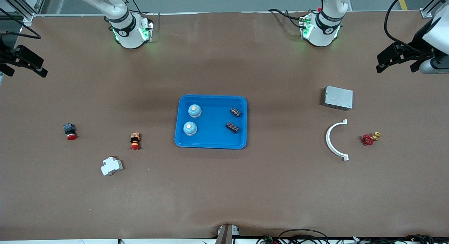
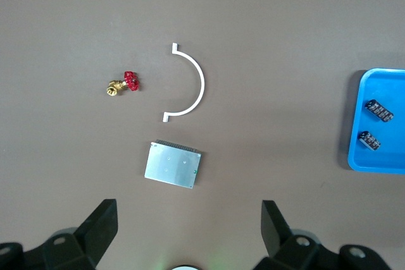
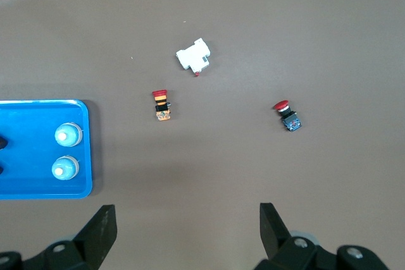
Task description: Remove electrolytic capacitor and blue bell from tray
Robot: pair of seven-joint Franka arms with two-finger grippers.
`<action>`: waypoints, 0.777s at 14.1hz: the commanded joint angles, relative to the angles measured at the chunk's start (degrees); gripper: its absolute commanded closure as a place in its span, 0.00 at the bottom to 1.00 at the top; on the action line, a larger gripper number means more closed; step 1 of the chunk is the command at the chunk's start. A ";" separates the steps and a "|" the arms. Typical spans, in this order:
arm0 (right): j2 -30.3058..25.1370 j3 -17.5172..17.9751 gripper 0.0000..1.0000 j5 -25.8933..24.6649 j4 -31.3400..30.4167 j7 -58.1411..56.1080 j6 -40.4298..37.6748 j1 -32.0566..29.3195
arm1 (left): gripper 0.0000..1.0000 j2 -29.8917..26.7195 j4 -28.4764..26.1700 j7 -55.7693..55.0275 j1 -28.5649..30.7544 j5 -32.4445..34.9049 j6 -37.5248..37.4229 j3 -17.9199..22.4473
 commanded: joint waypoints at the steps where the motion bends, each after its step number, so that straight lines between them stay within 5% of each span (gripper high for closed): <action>1: 0.29 -0.19 0.15 -0.97 0.58 -0.05 0.07 0.46 | 0.00 -0.60 1.30 0.84 0.49 -0.48 -1.41 -0.14; 2: 0.29 -0.19 0.00 -0.97 0.58 -0.14 0.07 0.46 | 0.00 -0.51 1.30 0.84 0.40 -0.57 -1.41 -0.13; 11: 0.29 -0.19 0.00 -0.88 0.58 -0.05 0.16 0.46 | 0.00 2.12 -0.54 -3.80 -0.57 -0.74 -1.32 -1.09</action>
